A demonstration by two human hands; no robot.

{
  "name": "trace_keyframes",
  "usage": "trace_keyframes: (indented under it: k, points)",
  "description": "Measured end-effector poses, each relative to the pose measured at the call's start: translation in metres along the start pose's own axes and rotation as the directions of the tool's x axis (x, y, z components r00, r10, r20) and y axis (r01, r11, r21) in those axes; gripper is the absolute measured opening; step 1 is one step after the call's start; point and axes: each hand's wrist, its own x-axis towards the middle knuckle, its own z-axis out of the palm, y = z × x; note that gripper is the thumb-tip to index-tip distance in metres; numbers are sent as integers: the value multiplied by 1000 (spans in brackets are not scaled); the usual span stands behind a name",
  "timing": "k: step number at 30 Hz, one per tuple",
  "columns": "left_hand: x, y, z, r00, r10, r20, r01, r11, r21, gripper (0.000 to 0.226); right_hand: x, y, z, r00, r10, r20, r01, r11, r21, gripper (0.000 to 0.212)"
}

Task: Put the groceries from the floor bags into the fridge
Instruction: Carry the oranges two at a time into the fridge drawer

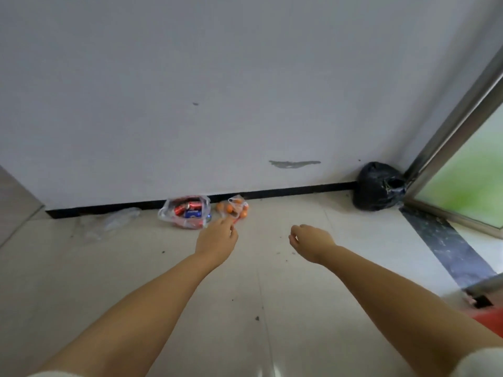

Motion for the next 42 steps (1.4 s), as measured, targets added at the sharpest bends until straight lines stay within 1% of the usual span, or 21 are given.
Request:
trace_keyframes:
  k: [3, 6, 8, 11, 13, 16, 19, 22, 24, 27, 31, 33, 35, 38, 40, 42]
  points:
    - [35, -22, -1, 999, -40, 16, 40, 999, 13, 21, 51, -8, -11, 998, -47, 33, 48, 999, -23, 35]
    - [81, -47, -5, 995, -105, 0, 105, 994, 19, 24, 106, -16, -22, 995, -99, 32, 101, 994, -42, 34]
    - [118, -64, -8, 991, -134, 3, 134, 991, 25, 26, 145, -20, -28, 994, -108, 28, 110, 993, -48, 34]
    - [185, -83, -11, 993, -120, -14, 121, 992, 23, 28, 210, -25, -39, 996, -89, 16, 90, 996, -22, 34]
    - [231, -95, -17, 994, -105, 7, 105, 994, 23, 27, 251, -28, -47, 998, -63, 17, 62, 998, 7, 34]
    - [297, -109, -27, 998, -61, 34, 58, 995, 84, 26, 310, -31, -55, 1000, -24, 14, 23, 997, 77, 33]
    - [344, -120, -23, 996, -55, 65, 50, 996, 74, 26, 356, -31, -54, 999, -6, 52, 0, 993, 116, 34]
    - [384, -133, 3, 989, -100, 111, 94, 994, 61, 25, 403, -23, -40, 993, -36, 114, 22, 993, 119, 35]
    - [404, -145, 29, 978, -150, 146, 149, 989, 20, 24, 439, -14, -24, 984, -61, 170, 42, 993, 112, 33]
    - [429, -165, 77, 952, -227, 204, 229, 973, 10, 22, 495, 1, 15, 963, -81, 256, 58, 994, 96, 34]
    - [464, -202, 167, 911, -321, 259, 336, 942, -15, 20, 573, 14, 98, 942, -85, 326, 48, 992, 119, 34]
    - [482, -225, 226, 903, -317, 291, 331, 944, 1, 21, 612, 15, 150, 942, -83, 326, 37, 988, 147, 32]
    - [499, -247, 291, 900, -273, 341, 274, 961, 45, 24, 650, 14, 205, 951, -80, 298, 22, 981, 193, 31]
    - [521, -281, 389, 883, -140, 448, 108, 990, 95, 27, 704, 9, 290, 976, -65, 206, 9, 966, 260, 29]
    - [537, -302, 448, 862, -55, 504, 1, 994, 107, 27, 743, 8, 344, 985, -102, 142, 62, 963, 264, 29]
    - [552, -321, 500, 836, 70, 544, -141, 986, 90, 27, 780, 7, 393, 977, -182, 107, 152, 959, 241, 39]
